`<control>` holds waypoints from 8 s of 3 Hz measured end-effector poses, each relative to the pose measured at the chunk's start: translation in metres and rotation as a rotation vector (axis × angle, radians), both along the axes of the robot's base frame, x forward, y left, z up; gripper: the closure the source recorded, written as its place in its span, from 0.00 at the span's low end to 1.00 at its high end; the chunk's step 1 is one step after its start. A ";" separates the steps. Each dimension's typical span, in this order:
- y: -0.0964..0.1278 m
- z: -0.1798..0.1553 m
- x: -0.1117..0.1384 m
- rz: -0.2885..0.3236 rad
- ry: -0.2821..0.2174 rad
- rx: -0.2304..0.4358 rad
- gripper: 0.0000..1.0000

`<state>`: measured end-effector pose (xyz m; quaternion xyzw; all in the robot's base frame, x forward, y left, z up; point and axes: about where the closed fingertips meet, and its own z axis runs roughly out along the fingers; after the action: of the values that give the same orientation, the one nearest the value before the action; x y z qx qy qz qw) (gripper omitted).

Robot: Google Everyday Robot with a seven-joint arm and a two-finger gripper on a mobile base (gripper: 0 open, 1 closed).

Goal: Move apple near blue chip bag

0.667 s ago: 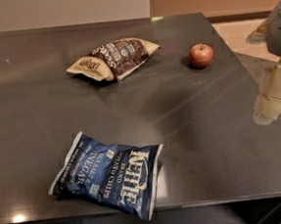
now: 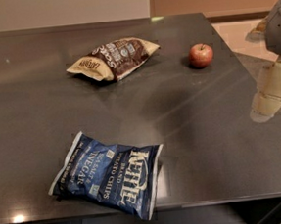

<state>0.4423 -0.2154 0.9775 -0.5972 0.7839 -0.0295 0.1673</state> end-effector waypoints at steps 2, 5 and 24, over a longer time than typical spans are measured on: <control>0.007 -0.001 0.069 0.000 -0.005 0.080 0.00; -0.010 -0.041 0.192 -0.050 0.003 0.170 0.00; 0.179 -0.124 0.049 0.450 0.195 0.466 0.58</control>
Offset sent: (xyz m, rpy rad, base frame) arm 0.1252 0.0103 -0.0062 0.1353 0.0125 0.0119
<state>0.4911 -0.0365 0.8535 -0.7009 0.6305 0.2456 0.2257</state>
